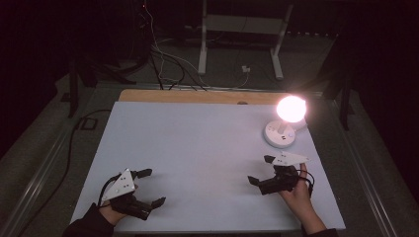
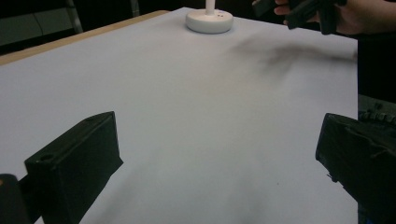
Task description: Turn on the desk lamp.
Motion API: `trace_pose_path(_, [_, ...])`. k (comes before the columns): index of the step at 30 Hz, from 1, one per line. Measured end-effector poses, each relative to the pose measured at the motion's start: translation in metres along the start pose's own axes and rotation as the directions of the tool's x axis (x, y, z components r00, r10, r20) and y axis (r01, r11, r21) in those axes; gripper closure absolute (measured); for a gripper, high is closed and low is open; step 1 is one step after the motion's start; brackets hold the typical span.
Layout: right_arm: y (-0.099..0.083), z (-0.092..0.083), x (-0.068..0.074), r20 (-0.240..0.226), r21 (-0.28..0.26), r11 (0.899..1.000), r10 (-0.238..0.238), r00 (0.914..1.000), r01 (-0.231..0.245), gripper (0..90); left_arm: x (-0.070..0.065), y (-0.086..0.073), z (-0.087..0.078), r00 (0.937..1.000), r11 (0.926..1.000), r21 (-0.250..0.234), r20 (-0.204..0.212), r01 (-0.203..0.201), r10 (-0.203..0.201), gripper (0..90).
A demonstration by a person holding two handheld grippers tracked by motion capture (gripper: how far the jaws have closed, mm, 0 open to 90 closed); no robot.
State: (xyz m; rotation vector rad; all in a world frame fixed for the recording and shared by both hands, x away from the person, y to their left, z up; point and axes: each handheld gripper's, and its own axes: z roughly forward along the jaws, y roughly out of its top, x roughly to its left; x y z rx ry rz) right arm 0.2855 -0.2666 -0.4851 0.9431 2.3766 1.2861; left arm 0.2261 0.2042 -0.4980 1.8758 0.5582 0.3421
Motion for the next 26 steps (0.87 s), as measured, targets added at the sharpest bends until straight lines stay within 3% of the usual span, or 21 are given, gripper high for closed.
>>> trace_pose_path(8, [-0.023, -0.01, -0.003, 0.03, -0.012, 1.0, 0.009, 0.9995, -0.009, 0.0, 0.0, 0.0, 0.0, 1.0, 1.0, 0.002, -0.001, 0.0, 0.0, 0.4])
trace_pose_path(13, [-0.036, -0.014, -0.002, 0.03, 0.03, 0.999, 0.017, 0.9994, -0.018, 0.0, 0.0, 0.0, 0.0, 1.0, 1.0, 0.005, -0.003, 0.001, -0.001, 0.4])
trace_pose_path(15, [-0.043, -0.016, 0.0, 0.048, 0.058, 0.998, -0.001, 0.9988, -0.001, 0.0, 0.0, 0.0, 0.0, 1.0, 1.0, 0.001, -0.002, 0.001, -0.001, 0.4])
trace_pose_path(26, [-0.055, -0.024, -0.001, 0.084, 0.075, 0.997, 0.01, 0.9964, -0.016, 0.0, 0.0, 0.0, 0.001, 1.0, 1.0, 0.005, 0.001, 0.002, -0.002, 0.4])
